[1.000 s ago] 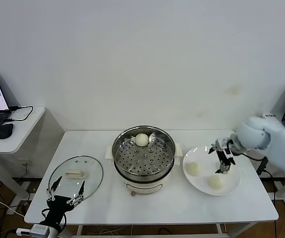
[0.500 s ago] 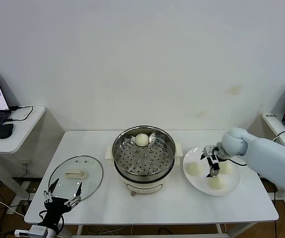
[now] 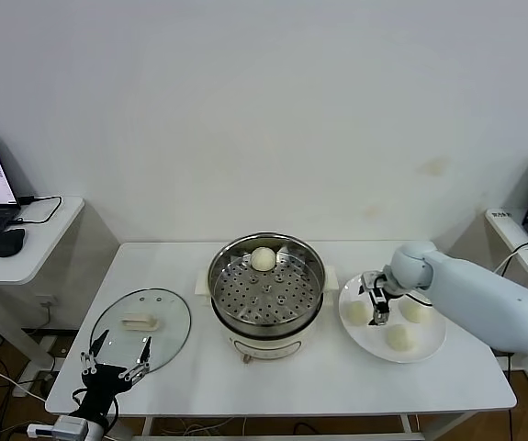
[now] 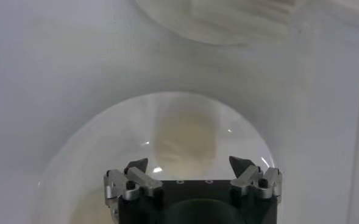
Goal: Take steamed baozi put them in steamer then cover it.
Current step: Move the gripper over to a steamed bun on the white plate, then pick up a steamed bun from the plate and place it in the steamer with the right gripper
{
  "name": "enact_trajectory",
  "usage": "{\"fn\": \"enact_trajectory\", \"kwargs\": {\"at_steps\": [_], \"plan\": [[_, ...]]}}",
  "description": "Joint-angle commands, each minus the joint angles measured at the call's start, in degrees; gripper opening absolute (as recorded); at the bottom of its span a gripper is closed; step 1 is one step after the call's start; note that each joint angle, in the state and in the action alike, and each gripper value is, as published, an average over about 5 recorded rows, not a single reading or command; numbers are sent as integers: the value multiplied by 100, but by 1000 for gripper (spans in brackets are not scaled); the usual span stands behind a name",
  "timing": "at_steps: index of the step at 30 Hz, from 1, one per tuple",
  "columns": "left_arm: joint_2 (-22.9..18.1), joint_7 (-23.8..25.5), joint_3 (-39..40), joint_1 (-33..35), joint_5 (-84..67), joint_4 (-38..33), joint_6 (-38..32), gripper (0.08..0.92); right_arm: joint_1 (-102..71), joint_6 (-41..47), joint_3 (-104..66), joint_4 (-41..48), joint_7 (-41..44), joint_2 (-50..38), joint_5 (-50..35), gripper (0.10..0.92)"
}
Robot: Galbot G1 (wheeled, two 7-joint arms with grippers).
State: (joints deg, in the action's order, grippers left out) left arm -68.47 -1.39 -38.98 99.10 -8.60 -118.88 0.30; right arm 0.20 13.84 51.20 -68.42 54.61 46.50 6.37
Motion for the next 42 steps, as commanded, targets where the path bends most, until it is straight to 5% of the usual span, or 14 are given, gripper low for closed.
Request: {"fn": "enact_trajectory", "kwargs": {"at_steps": [1,15,33,42], "plan": [[1,2,6,-2,-1,2,-1,823,-68,-14,-51,160,-21,141,68,779],[-18,0,6,-7,-7,-5,-1,823,-89,25,-68,169,84,157,126,568],[83,3,30,-53,-46,-36,12,823,2330,656,867,-1487,530,-1409,-1409,566],[136,2,30,-75,-101,-42,13,823,4245,1512,1961,-2106,119,-650,-2763,575]]}}
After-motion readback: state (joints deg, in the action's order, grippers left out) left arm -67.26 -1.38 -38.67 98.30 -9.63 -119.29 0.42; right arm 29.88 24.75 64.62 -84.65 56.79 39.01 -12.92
